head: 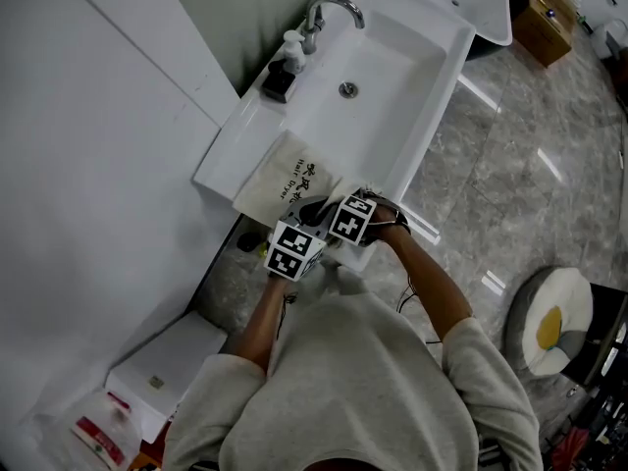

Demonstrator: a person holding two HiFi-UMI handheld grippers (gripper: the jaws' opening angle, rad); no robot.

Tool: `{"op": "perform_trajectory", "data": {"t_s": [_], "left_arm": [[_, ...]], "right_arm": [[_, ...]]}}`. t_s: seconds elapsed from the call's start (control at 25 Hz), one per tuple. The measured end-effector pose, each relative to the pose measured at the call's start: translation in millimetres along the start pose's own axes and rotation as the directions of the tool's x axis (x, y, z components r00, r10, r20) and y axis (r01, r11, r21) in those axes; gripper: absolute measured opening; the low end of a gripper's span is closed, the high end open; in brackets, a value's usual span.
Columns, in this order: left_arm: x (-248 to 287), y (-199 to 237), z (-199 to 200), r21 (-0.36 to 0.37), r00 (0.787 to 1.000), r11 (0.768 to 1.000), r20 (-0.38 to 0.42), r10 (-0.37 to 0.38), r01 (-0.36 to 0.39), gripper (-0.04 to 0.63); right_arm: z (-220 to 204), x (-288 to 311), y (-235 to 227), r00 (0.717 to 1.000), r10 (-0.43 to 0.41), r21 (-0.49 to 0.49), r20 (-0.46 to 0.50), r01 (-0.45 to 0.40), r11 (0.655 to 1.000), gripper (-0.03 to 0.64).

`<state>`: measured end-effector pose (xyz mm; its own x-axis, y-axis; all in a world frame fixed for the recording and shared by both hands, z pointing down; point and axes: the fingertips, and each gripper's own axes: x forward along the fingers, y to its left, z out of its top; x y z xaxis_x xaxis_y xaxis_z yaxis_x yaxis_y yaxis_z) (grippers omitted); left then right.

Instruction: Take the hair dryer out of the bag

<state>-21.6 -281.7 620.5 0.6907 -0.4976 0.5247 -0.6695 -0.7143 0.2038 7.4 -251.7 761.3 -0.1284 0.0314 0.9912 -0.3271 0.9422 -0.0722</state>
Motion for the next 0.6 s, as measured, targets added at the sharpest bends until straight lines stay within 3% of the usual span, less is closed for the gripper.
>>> {"op": "perform_trajectory", "data": {"t_s": [0.16,0.6], "left_arm": [[0,3,1,-0.012,1.000,1.000,0.006,0.000,0.000,0.023],[-2,5,-1,-0.012,1.000,1.000,0.007,0.029,-0.029,0.023]], "right_arm": [[0,2,3,0.999,0.037,0.008,-0.014,-0.037,0.999,0.243],[1,-9,7,0.998,0.024,-0.026,0.057,-0.022,0.999,0.207]]}}
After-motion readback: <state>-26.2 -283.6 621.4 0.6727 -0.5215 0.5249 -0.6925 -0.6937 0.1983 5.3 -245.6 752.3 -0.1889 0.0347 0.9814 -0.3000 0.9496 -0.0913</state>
